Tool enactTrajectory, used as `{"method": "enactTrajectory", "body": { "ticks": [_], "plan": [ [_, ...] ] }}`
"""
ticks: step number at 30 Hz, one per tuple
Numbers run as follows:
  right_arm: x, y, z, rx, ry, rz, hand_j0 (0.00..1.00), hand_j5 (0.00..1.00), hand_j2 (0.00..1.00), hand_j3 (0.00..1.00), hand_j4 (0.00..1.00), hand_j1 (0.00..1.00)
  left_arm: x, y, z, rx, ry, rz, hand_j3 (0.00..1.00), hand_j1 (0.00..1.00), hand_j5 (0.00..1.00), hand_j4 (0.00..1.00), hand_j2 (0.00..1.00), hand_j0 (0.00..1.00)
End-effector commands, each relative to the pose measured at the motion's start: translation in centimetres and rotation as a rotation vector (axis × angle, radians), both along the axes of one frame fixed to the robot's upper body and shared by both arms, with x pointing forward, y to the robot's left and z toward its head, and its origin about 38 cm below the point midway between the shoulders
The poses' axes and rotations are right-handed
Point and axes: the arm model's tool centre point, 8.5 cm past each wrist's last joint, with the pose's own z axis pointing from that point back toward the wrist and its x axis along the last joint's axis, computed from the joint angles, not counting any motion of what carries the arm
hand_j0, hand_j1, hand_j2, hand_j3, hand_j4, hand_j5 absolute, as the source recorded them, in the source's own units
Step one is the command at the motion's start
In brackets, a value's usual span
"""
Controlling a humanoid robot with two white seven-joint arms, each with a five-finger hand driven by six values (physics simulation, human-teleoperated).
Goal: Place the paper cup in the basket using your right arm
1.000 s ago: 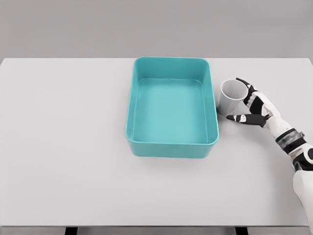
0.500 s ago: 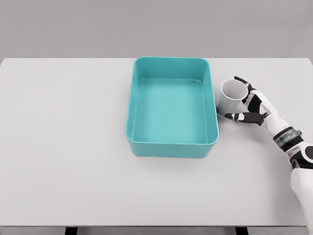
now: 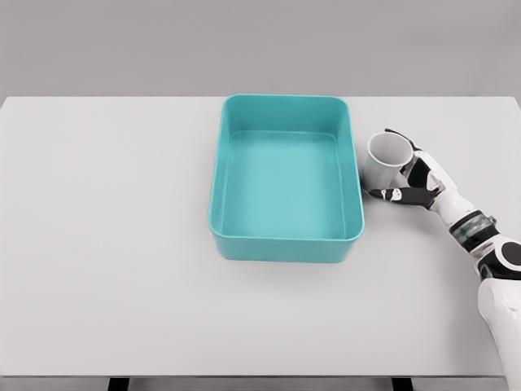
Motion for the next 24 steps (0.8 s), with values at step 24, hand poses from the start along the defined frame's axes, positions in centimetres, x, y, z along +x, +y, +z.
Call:
{"method": "enactTrajectory", "body": {
  "ticks": [24],
  "plan": [
    [0.36,0.51,0.34,0.008,-0.006,0.007,0.6,0.6,0.6,0.6,0.6,0.6,0.0,0.0,0.0,0.0,0.0,0.0,1.0,1.0,1.0,1.0,1.0,1.0]
  ]
}}
